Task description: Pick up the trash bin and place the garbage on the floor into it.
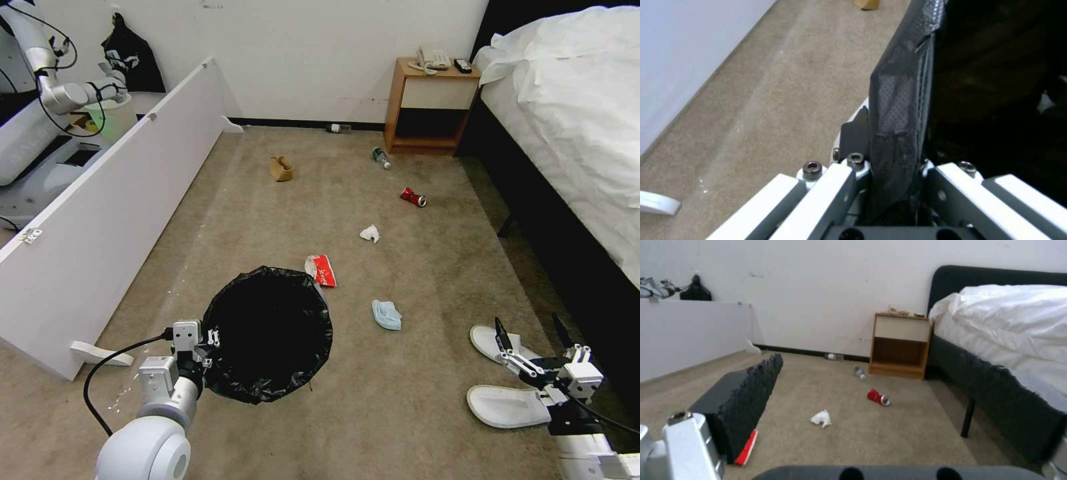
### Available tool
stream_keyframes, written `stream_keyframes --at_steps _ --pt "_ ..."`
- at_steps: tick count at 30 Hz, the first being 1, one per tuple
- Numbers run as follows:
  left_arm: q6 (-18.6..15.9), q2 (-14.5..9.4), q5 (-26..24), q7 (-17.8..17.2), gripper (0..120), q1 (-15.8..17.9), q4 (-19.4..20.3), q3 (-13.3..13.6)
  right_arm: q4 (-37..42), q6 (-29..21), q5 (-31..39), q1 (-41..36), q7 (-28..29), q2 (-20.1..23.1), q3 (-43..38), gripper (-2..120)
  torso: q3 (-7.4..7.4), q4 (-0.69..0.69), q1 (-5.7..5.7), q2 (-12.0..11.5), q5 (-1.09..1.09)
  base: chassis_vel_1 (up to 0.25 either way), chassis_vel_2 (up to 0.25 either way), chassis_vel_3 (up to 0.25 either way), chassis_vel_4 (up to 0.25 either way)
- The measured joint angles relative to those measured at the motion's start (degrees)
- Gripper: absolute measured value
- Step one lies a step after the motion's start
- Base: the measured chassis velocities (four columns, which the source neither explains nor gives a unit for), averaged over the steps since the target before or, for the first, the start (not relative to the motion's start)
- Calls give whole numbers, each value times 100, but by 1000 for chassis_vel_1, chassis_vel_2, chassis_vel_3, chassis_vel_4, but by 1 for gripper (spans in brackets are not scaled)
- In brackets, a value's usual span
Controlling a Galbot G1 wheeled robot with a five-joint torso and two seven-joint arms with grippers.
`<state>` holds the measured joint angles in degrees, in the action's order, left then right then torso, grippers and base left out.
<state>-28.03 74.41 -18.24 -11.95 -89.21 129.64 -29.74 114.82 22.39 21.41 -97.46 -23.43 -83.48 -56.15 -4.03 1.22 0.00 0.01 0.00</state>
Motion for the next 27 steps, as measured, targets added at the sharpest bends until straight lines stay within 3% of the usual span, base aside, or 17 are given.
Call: stream_keyframes --at_steps 27 --pt "23 34 160 62 2 31 -125 -8 -83 5 4 41 21 25 -3 100 0 0 0 0 0 -1 -1 -2 -2"
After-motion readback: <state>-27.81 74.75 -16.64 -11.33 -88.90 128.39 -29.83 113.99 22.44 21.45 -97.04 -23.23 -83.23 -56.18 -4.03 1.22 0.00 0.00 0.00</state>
